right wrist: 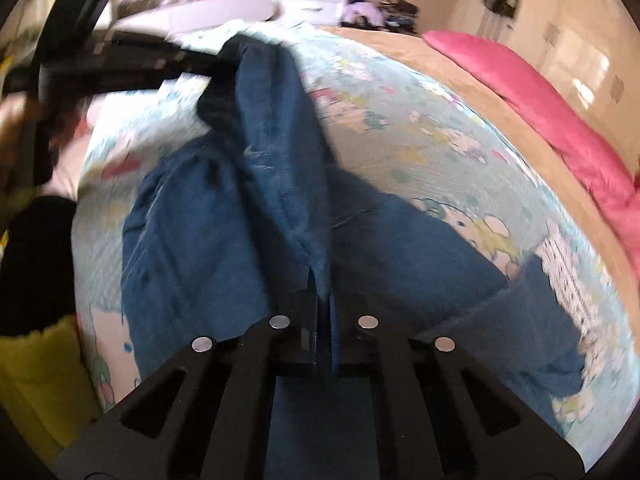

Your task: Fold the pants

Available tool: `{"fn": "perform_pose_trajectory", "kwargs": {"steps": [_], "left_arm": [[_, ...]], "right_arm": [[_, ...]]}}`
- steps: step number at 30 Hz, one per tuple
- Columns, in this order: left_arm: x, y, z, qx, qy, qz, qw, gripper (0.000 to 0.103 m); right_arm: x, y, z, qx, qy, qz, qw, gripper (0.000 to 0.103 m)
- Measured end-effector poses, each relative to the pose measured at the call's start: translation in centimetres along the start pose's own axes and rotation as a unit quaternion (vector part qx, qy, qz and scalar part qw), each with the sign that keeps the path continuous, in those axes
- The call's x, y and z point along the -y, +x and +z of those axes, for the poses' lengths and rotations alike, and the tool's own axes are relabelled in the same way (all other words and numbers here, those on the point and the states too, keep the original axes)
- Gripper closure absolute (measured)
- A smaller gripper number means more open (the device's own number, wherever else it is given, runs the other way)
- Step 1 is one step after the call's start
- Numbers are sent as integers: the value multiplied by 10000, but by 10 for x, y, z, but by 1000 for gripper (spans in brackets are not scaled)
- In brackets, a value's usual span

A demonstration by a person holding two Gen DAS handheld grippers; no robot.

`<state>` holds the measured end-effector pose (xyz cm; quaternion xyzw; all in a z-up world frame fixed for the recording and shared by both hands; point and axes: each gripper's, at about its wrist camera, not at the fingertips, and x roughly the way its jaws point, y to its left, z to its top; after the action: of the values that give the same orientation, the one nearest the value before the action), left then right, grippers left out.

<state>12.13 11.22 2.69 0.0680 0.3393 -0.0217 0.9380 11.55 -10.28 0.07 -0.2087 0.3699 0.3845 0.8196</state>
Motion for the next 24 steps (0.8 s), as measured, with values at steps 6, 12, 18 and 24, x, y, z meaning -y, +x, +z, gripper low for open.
{"fn": "perform_pose_trajectory", "kwargs": {"steps": [6,12,18,24], "left_arm": [[5,-18,-3,411,152,-162,9989,93],[7,-40,-20,505,96,-217,9984,92],[13,-53,-56,111,448,50,9989,92],[-25,-47,-95,-640,-131,517,9965,92]], "right_arm": [[2,-47,-3,507,86,511,9974,103],[-38,-81,-14,610,-478,953,9924,103],[-73,-62,-41,81,-981,1086,9892,103],[-80,-39,-64,-304,-1048,902,9899,103]]}}
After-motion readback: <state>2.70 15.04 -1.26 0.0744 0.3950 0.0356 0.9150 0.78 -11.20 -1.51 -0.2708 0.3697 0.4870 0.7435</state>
